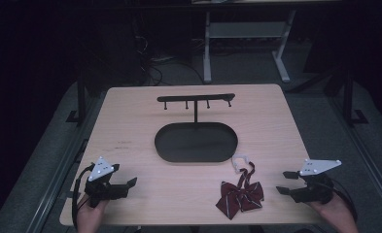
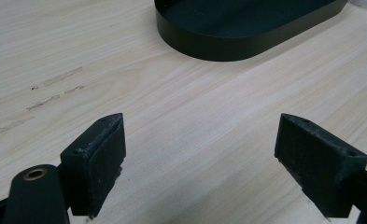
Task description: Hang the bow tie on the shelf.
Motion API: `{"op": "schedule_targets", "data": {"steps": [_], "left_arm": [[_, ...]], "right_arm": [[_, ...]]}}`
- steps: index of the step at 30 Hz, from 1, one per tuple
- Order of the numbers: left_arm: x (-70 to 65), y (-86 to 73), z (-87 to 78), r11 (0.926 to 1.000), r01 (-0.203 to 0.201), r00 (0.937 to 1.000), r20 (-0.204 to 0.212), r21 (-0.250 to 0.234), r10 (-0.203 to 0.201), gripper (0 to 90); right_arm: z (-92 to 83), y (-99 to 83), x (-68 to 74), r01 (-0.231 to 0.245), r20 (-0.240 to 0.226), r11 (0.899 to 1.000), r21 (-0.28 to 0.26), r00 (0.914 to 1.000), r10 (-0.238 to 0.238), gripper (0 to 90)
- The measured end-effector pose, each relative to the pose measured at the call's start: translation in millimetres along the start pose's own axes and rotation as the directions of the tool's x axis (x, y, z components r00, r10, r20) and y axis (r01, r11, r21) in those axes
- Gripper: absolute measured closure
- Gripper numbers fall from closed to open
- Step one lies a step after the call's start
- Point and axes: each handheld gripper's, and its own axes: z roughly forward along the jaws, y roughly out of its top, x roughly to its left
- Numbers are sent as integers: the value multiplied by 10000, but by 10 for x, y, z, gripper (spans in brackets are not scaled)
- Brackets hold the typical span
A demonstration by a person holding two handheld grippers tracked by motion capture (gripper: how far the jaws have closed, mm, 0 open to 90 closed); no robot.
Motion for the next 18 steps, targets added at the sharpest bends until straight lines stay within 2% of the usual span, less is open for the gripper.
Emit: {"op": "schedule_targets", "data": {"steps": [7,15,18], "left_arm": [[-19,8,-1,9998,-192,9998,48,33,192,161],[-21,7,-5,9998,-196,9998,73,-8,196,161],[-18,8,-7,9998,-204,9998,31,3,204,161]], "right_arm": [[4,20,29,64,-32,10000,32,10000,-64,345],[18,123,100,248,-55,9997,78,9997,-247,341],[41,166,133,296,-91,9992,274,9995,-294,338]]}}
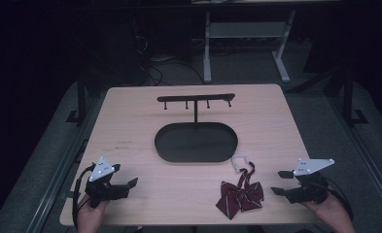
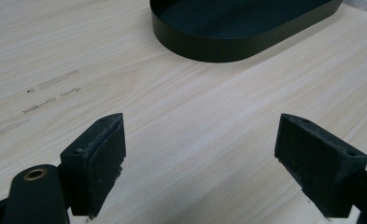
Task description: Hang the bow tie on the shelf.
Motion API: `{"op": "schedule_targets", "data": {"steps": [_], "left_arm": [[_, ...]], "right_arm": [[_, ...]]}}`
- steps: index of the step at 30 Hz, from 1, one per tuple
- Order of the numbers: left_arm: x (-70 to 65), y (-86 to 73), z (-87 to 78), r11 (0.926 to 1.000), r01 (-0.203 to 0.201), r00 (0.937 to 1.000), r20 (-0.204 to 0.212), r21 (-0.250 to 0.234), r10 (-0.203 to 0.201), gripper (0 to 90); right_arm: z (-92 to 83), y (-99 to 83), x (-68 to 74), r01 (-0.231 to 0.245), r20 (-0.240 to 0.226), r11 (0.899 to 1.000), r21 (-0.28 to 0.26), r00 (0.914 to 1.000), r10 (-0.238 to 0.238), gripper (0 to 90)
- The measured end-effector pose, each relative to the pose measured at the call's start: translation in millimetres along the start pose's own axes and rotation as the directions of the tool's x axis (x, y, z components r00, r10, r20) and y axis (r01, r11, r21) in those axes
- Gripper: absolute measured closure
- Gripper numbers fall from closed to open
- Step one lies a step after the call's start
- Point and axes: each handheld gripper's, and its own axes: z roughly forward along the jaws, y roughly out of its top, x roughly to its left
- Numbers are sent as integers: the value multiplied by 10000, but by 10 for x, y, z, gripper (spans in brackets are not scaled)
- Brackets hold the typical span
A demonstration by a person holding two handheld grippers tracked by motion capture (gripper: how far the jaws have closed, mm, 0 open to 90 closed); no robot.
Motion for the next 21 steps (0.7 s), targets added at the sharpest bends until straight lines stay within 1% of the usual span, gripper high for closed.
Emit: {"op": "schedule_targets", "data": {"steps": [2,4,8,9,10,11,14,17,18,21], "left_arm": [[-1,-7,-3,9999,129,9999,-17,-82,-129,161],[16,-11,-9,10000,56,10000,-48,-19,-56,161],[31,-18,-16,9999,109,9999,-109,-14,-110,161],[31,-20,-16,9999,116,9999,-128,-25,-116,161],[33,-22,-16,9999,125,9998,-135,-30,-125,161],[40,-25,-23,9999,107,9998,-138,7,-107,161],[45,-28,-24,10000,91,9998,-162,-31,-92,161],[39,-28,-28,9999,102,9998,-166,-113,-103,161],[37,-26,-31,9999,69,9998,-175,-73,-71,161],[28,-24,-32,10000,13,9999,-165,-88,-14,161]], "right_arm": [[18,43,12,-25,-50,9998,174,10000,26,309],[19,82,28,-1,-142,9998,196,9999,4,296],[28,143,47,45,-234,9999,154,9997,-41,263],[33,155,53,6,-243,9998,195,9997,-2,251],[50,180,62,-81,-355,9994,338,9993,93,238],[60,190,65,23,-343,9993,375,9994,-10,238],[71,215,80,27,-424,9990,451,9991,-7,238],[77,262,103,199,-547,9981,582,9984,-167,238],[77,276,108,242,-539,9978,619,9983,-209,239],[64,365,135,397,-573,9972,638,9977,-361,249]]}}
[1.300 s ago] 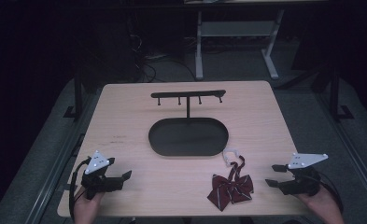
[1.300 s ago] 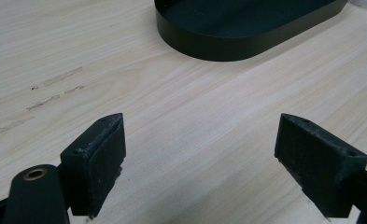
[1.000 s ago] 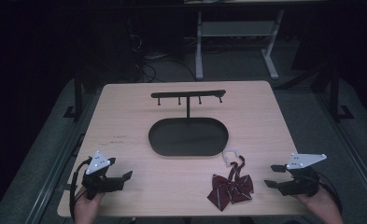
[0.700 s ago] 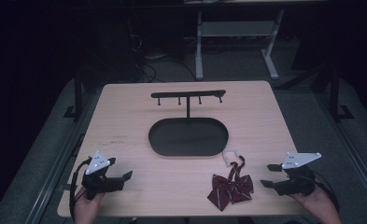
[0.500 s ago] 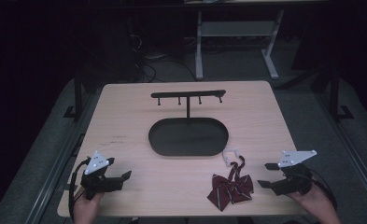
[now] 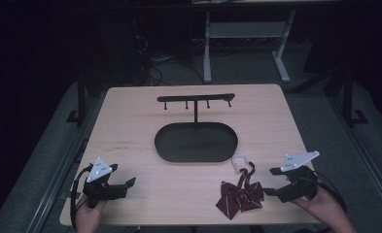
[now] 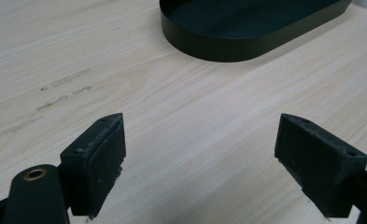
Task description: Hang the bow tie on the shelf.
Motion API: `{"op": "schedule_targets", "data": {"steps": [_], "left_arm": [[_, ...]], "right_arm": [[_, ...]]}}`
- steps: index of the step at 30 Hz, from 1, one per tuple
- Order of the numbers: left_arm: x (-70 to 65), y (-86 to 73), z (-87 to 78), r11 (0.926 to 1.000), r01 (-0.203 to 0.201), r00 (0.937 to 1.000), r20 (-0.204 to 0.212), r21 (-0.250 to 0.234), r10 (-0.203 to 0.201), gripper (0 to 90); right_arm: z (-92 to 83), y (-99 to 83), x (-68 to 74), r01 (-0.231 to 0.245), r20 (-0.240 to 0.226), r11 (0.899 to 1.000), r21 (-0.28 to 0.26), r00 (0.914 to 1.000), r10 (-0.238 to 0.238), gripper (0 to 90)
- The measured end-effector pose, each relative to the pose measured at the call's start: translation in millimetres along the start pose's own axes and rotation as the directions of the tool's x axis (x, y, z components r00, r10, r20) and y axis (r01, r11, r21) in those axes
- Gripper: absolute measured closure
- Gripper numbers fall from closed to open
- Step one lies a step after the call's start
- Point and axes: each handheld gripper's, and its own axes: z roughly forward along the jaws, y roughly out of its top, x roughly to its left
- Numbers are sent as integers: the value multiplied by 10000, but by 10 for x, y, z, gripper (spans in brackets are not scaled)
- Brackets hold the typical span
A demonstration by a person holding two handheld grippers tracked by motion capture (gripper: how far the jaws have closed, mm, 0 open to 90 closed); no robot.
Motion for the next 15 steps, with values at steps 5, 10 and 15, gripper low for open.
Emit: {"op": "schedule_targets", "data": {"steps": [5,10,15], "left_arm": [[1,1,-3,10000,-53,10000,-5,22,53,161],[10,-4,-2,10000,-11,10000,-46,-22,11,161],[17,-1,-5,10000,-28,10000,-66,-36,28,161]], "right_arm": [[-16,95,-5,176,-36,9998,60,9998,-176,280],[-9,213,-29,353,-140,9992,185,9993,-351,301],[42,347,-50,661,-239,9968,447,9976,-651,320]]}}
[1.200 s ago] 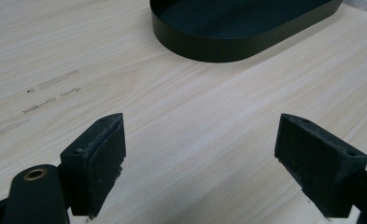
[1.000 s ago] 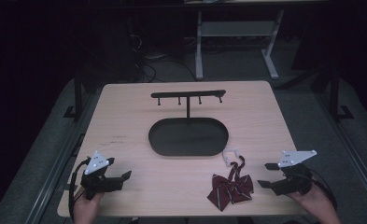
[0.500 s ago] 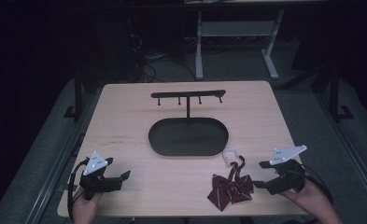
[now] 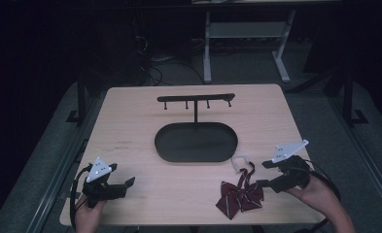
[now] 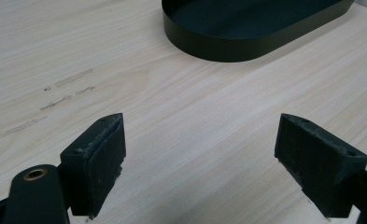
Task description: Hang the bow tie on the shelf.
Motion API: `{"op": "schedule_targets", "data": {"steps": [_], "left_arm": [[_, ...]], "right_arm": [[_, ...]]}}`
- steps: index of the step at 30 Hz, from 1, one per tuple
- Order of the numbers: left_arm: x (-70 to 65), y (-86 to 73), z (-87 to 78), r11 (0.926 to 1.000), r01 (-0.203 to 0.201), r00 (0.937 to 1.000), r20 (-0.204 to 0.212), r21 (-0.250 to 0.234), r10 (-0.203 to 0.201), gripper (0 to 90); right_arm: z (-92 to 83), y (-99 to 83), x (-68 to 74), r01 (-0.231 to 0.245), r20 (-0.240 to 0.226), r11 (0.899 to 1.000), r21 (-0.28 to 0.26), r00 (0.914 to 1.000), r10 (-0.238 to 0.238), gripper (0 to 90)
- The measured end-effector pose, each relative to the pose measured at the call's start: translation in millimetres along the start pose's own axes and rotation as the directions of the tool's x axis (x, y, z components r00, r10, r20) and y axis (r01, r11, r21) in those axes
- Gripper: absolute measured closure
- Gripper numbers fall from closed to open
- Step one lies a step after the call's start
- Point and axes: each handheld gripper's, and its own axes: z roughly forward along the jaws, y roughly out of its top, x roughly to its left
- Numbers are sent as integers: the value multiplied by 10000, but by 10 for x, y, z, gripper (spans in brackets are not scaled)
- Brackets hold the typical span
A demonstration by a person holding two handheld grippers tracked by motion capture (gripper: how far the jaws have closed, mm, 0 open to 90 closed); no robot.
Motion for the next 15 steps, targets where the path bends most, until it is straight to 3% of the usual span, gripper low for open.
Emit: {"op": "schedule_targets", "data": {"steps": [5,15], "left_arm": [[-7,6,-7,10000,-70,10000,26,41,70,161],[-18,11,-8,10000,-24,10000,30,4,24,161]], "right_arm": [[65,135,-77,-75,-333,10000,59,9994,76,329],[248,284,-250,39,-431,9979,653,9991,-10,354]]}}
